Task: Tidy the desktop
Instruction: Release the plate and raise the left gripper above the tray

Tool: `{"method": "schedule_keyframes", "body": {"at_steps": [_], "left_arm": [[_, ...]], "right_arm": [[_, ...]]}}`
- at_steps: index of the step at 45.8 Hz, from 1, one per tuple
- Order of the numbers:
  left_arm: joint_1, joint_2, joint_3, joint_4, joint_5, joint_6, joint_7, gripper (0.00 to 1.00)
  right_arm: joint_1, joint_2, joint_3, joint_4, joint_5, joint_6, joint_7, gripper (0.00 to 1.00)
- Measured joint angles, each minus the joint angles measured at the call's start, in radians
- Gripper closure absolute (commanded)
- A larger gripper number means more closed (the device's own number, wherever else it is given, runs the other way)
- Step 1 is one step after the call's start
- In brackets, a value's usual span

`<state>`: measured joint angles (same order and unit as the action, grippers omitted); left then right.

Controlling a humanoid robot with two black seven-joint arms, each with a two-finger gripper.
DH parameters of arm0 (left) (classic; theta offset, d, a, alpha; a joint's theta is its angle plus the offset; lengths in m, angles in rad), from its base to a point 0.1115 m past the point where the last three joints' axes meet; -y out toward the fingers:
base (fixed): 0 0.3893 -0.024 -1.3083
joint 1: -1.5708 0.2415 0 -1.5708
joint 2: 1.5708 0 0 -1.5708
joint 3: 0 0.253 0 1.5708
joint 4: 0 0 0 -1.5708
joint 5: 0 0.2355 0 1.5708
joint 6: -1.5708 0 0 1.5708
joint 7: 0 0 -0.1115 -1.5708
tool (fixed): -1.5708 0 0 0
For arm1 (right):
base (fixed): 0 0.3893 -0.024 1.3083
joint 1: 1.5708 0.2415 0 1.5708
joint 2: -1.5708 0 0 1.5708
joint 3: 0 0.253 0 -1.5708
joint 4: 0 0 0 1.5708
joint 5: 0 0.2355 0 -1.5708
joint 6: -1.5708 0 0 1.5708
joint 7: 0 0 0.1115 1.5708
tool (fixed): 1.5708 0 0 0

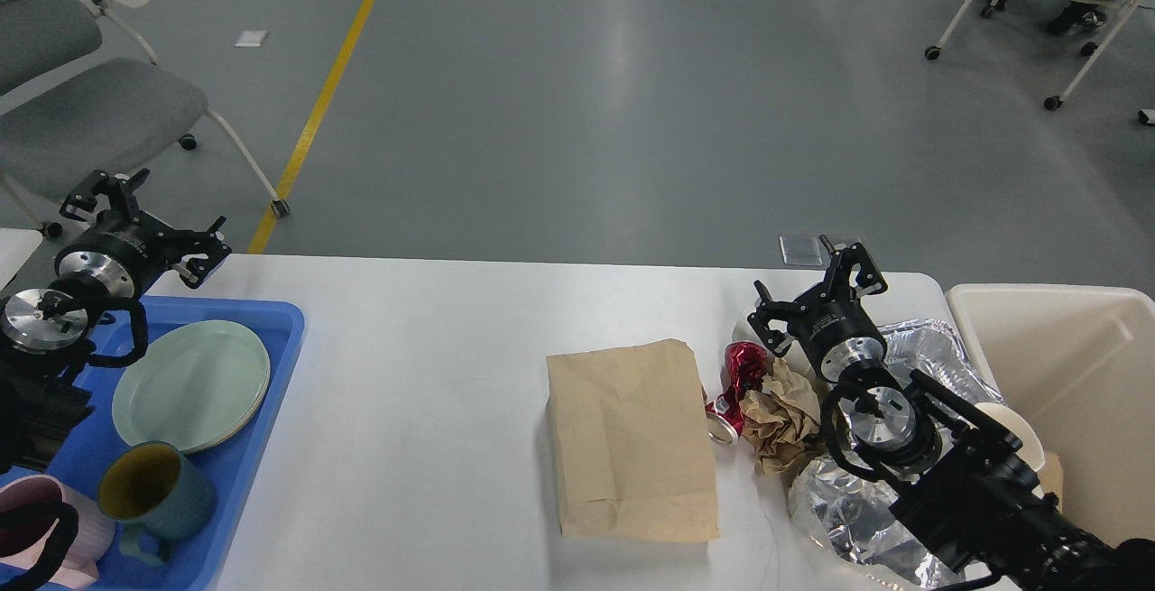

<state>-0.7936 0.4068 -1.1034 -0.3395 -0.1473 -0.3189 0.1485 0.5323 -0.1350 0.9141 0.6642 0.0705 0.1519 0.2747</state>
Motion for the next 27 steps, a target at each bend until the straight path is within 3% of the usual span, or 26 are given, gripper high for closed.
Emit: {"method": "schedule_keyframes", "body": {"at_steps": [5,13,19,27], "left_arm": [[-0.002,-0.022,0.0,-0.003,0.0,-0.04,-0.062,0.04],[0.021,-0.045,0.005,-0.004,0.0,-0.214,-0.177,0.04],[0.057,-0.053,0.004,-0.004,-0.001,-0.302,-0.199,0.04],[0.076,-0.094,-0.002,-0.003,-0.006,-0.317,-0.201,0.04]], "right_arm": [[0.0,0.0,0.0,0.0,0.0,0.0,0.0,0.0],[0.0,0.0,0.0,0.0,0.0,0.0,0.0,0.0],[0.0,0.0,0.0,0.0,0.0,0.0,0.0,0.0],[0.0,0.0,0.0,0.0,0.0,0.0,0.0,0.0]]}}
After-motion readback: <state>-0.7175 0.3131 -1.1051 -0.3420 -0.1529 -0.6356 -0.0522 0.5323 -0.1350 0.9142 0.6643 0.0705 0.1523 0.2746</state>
